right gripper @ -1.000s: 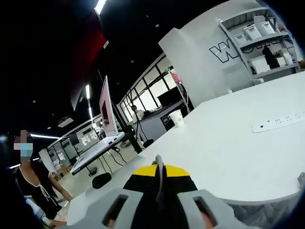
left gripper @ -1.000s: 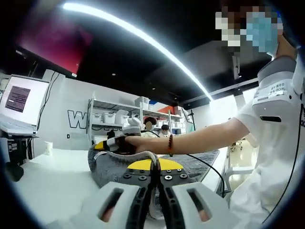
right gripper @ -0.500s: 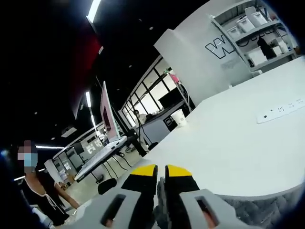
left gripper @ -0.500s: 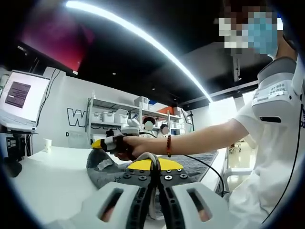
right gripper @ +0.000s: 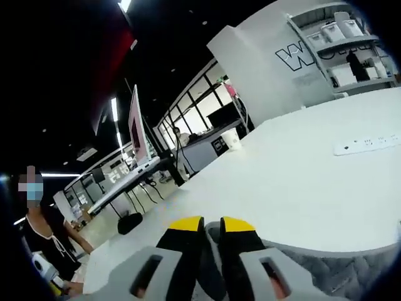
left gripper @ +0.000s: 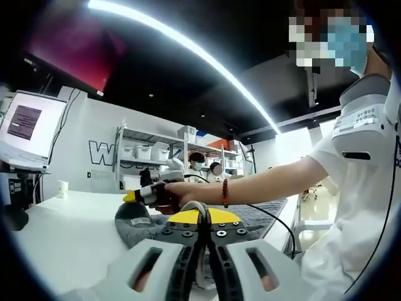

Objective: Open the folded towel by lifting each exposed corner and separating the folded layers until the towel lies flat within the target outline without major curled edges

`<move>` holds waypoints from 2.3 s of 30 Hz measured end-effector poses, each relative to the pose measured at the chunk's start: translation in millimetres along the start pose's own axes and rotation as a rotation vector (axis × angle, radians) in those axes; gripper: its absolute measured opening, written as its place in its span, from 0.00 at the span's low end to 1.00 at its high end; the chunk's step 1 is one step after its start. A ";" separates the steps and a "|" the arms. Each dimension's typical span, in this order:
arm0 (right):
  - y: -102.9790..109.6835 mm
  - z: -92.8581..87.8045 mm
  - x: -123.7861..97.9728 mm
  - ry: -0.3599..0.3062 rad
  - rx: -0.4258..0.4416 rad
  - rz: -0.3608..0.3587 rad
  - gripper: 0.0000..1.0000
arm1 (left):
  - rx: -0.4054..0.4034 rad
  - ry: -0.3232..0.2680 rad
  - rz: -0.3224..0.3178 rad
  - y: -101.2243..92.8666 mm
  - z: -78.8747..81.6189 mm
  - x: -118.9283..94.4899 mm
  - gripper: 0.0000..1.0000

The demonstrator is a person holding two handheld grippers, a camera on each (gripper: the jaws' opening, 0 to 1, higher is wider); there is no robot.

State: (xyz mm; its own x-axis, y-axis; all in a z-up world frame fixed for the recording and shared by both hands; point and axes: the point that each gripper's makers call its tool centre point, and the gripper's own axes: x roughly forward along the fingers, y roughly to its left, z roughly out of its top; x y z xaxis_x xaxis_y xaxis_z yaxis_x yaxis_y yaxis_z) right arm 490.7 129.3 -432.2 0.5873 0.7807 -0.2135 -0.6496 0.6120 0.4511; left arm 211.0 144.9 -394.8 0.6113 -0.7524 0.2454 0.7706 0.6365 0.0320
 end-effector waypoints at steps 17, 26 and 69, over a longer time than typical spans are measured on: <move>-35.7 -7.2 -16.0 0.060 -0.009 -0.024 0.06 | -0.013 -0.008 0.010 2.8 0.6 -3.4 0.01; -34.1 -14.1 -19.3 0.073 -0.011 -0.018 0.00 | 0.031 -0.020 0.040 5.0 5.2 -7.2 0.01; 34.4 -3.3 8.7 -0.006 0.100 0.117 0.00 | 0.118 0.109 0.140 28.9 -20.2 -43.4 0.04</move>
State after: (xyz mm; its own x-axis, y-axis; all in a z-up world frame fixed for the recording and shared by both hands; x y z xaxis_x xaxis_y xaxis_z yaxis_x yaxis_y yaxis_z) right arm 471.9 157.6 -421.4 0.5134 0.8451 -0.1492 -0.6628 0.5009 0.5565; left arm 210.5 192.6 -424.1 0.7316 -0.6651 0.1498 0.6543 0.7467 0.1198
